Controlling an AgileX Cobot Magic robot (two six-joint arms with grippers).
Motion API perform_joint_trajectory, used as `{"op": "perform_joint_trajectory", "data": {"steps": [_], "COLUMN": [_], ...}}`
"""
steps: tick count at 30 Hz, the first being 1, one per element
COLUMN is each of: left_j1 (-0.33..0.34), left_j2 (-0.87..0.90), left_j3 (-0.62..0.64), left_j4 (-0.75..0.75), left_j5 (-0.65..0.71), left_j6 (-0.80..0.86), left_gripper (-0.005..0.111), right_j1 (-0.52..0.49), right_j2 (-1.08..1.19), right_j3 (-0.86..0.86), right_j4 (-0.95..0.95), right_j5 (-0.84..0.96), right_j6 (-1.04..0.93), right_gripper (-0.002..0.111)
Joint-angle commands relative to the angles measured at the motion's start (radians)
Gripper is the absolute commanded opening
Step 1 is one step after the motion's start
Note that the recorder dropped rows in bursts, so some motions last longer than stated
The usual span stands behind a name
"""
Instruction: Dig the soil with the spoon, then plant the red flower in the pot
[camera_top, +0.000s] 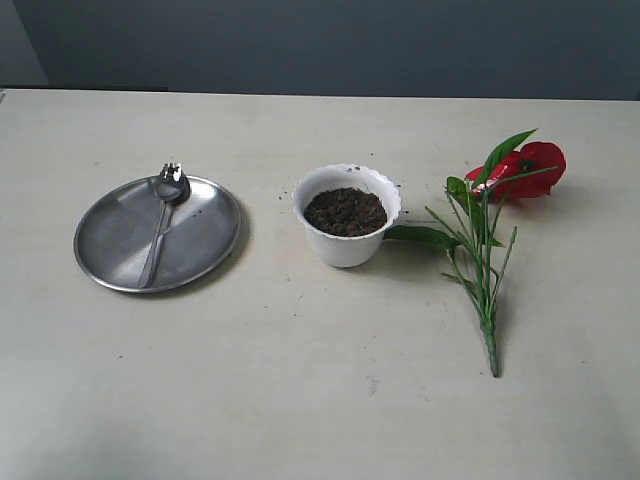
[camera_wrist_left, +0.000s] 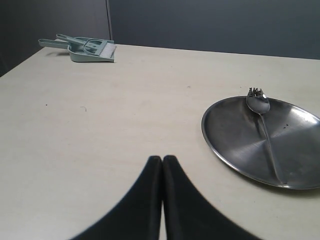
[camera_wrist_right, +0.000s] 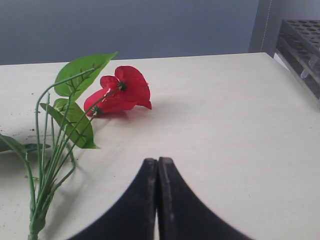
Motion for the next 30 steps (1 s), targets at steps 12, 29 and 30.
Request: {"op": "perform_joint_trajectory", "data": {"steps": [12,29,30], "left_j1": [-0.002,-0.002,-0.002], "left_j2": [-0.006,-0.006,-0.006], "left_j3": [0.004,0.004,0.004], "left_j4": [-0.006,-0.006,-0.006], "left_j5": [-0.02,-0.02,-0.02], "left_j6": [0.0,0.0,0.0], "left_gripper": [0.0,0.0,0.0], "right_j1": [-0.006,-0.006,-0.006], "right_j2": [-0.003,-0.003,-0.003], "right_j3": [0.002,0.002,0.002], "right_j4": [0.003,0.243,0.272], "right_j5": [-0.007,-0.154,-0.175], "right_j6": [-0.006,-0.006,-0.006], "right_gripper": [-0.001,-0.001,-0.001]}}
